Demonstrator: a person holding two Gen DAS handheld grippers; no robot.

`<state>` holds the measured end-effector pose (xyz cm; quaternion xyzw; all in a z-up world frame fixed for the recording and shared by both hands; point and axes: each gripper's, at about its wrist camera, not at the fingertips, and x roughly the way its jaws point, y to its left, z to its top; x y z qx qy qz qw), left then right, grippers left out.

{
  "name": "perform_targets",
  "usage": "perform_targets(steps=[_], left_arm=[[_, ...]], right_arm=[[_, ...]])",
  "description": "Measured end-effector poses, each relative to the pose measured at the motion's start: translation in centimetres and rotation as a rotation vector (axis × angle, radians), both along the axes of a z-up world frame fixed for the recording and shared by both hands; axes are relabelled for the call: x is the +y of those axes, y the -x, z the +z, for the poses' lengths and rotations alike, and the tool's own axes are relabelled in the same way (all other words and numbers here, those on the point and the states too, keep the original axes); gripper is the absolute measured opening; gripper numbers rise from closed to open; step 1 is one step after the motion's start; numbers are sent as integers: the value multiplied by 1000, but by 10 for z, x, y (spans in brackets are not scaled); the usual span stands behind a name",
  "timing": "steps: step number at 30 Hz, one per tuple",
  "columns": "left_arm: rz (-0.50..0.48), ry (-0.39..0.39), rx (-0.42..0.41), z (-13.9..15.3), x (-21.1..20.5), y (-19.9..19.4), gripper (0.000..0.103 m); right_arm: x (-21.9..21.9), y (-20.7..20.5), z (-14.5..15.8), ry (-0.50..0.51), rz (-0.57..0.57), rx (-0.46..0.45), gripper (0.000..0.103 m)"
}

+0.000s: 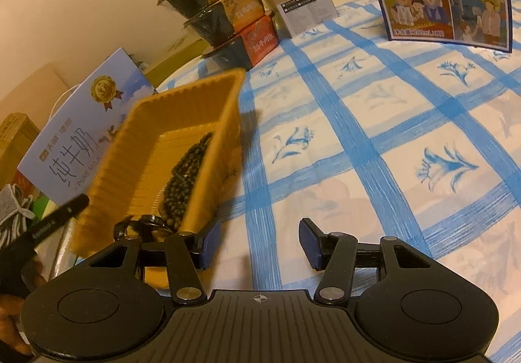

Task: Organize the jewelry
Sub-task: 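Set the orange tray down on the bed with the left gripper while the right gripper withdraws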

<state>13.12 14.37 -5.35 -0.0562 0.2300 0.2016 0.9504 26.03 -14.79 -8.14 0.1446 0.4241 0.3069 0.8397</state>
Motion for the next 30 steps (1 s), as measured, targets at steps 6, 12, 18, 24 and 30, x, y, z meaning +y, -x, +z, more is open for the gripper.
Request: perform_targets(steps=[6, 12, 18, 24, 30], left_arm=[[2, -11, 6, 0, -1, -4, 23], [-30, 5, 16, 1, -9, 1, 23], [-73, -3, 33, 12, -24, 11, 37], [-164, -37, 96, 20, -55, 26, 45], [-263, -16, 162, 26, -90, 48, 62]], right_arm=[[1, 2, 2, -7, 0, -5, 53], [-1, 10, 3, 39, -9, -33, 53], [-7, 29, 8, 74, -36, -56, 54], [-16, 59, 16, 153, -83, -69, 62], [-27, 94, 27, 213, -102, -72, 65]])
